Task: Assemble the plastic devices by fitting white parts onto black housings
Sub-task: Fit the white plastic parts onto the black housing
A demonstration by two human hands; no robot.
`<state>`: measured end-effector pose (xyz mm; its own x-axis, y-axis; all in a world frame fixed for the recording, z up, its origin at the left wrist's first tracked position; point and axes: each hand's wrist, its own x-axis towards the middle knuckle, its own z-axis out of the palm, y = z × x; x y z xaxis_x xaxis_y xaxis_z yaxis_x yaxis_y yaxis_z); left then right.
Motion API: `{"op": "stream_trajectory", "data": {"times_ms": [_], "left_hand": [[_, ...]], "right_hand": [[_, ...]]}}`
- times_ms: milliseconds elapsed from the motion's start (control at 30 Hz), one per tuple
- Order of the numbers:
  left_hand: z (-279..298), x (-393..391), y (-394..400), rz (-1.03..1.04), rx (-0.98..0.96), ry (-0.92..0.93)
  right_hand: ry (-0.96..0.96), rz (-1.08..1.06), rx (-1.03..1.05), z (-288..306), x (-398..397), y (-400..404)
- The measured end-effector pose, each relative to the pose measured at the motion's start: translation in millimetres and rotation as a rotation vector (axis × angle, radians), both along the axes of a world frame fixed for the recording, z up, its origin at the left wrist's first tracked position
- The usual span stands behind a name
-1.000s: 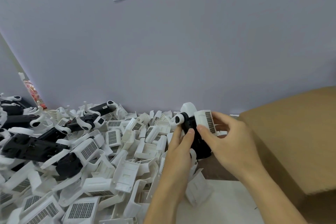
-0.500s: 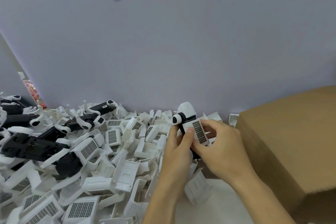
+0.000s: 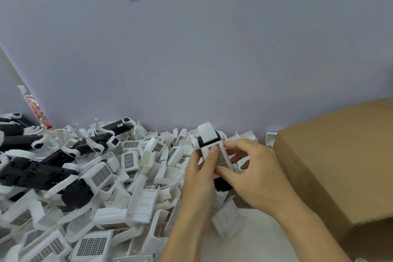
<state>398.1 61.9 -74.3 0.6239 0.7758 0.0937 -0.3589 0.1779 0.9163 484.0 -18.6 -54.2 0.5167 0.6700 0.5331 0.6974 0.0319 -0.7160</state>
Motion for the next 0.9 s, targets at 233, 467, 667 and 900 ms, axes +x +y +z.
{"op": "stream_trajectory", "data": {"times_ms": [233, 467, 667, 900], "left_hand": [[1, 0, 0, -0.031, -0.029, -0.019], [1, 2, -3, -0.068, 0.117, -0.015], [1, 2, -1, -0.005, 0.125, -0.005], [-2, 3, 2, 0.047, 0.115, 0.005]], "right_hand": [[0.359, 0.039, -0.061, 6, 15, -9], [0.626, 0.188, -0.058, 8, 4, -4], [0.832, 0.254, 0.047, 4, -7, 3], [0.92, 0.183, 0.125, 0, -12, 10]]}}
